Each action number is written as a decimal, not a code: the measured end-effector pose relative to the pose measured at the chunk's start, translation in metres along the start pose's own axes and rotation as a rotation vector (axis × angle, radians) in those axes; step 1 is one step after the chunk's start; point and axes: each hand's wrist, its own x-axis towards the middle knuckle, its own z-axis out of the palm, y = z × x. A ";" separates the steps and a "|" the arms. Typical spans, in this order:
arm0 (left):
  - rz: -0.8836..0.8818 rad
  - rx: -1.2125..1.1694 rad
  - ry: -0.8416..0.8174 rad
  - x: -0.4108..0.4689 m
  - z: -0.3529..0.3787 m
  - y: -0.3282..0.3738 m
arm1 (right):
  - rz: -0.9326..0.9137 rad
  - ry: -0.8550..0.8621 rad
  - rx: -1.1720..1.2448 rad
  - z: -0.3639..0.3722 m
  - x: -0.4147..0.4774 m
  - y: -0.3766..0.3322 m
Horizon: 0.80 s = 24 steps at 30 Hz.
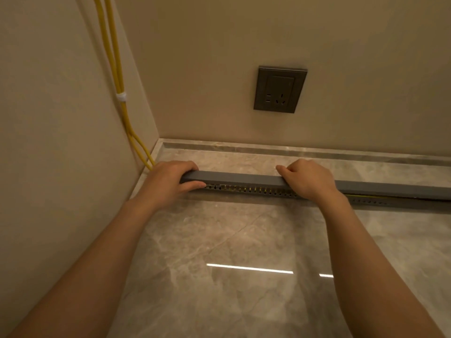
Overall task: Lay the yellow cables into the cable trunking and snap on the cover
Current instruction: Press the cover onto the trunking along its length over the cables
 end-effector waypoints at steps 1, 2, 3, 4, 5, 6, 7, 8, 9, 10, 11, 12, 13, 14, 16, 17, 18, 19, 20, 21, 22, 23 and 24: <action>0.002 -0.004 0.006 0.000 0.003 -0.003 | -0.005 0.015 -0.005 0.002 0.000 -0.001; 0.003 0.003 0.012 0.000 0.005 -0.006 | -0.013 0.035 -0.012 0.004 0.001 -0.003; 0.001 0.016 0.014 0.000 0.006 -0.008 | -0.027 0.057 -0.016 0.006 0.000 -0.007; 0.000 0.027 0.015 -0.001 0.007 -0.010 | -0.055 0.082 -0.008 0.006 0.000 -0.012; 0.000 0.033 0.022 -0.001 0.008 -0.013 | -0.102 0.104 0.023 0.007 -0.001 -0.018; -0.002 0.035 0.039 -0.002 0.008 -0.013 | -0.172 0.113 0.077 0.008 -0.001 -0.025; -0.008 0.036 0.060 -0.002 0.008 -0.014 | -0.257 0.095 0.136 0.010 -0.002 -0.034; -0.017 0.038 0.076 -0.002 0.008 -0.015 | -0.346 0.053 0.183 0.012 -0.003 -0.042; -0.029 0.045 0.086 -0.002 0.007 -0.015 | -0.428 0.012 0.204 0.014 -0.004 -0.051; -0.043 0.056 0.088 -0.002 0.007 -0.015 | -0.498 -0.008 0.200 0.017 -0.005 -0.059; -0.056 0.073 0.090 -0.003 0.007 -0.016 | -0.559 -0.002 0.180 0.021 -0.005 -0.066; -0.068 0.089 0.098 -0.004 0.006 -0.018 | -0.614 0.012 0.152 0.026 -0.003 -0.075; -0.078 0.104 0.111 -0.005 0.006 -0.019 | -0.651 0.016 0.127 0.030 -0.002 -0.082; -0.089 0.114 0.126 -0.006 0.007 -0.020 | -0.672 0.007 0.109 0.032 0.000 -0.089; -0.115 0.128 0.139 -0.011 0.007 -0.023 | -0.703 -0.033 0.086 0.038 0.003 -0.104; -0.123 0.132 0.135 -0.014 0.008 -0.024 | -0.719 -0.057 0.079 0.040 0.004 -0.110; -0.125 0.132 0.130 -0.016 0.009 -0.025 | -0.728 -0.077 0.072 0.042 0.005 -0.113; -0.126 0.124 0.128 -0.017 0.010 -0.025 | -0.728 -0.092 0.067 0.043 0.006 -0.116; -0.131 0.102 0.130 -0.019 0.010 -0.026 | -0.724 -0.108 0.068 0.043 0.008 -0.118; -0.143 0.070 0.136 -0.020 0.010 -0.027 | -0.715 -0.130 0.076 0.043 0.010 -0.119; -0.161 0.035 0.150 -0.022 0.008 -0.028 | -0.702 -0.153 0.093 0.043 0.011 -0.120; -0.180 0.008 0.174 -0.023 0.008 -0.029 | -0.683 -0.168 0.118 0.043 0.012 -0.121; -0.201 -0.013 0.210 -0.025 0.007 -0.029 | -0.660 -0.170 0.153 0.041 0.013 -0.120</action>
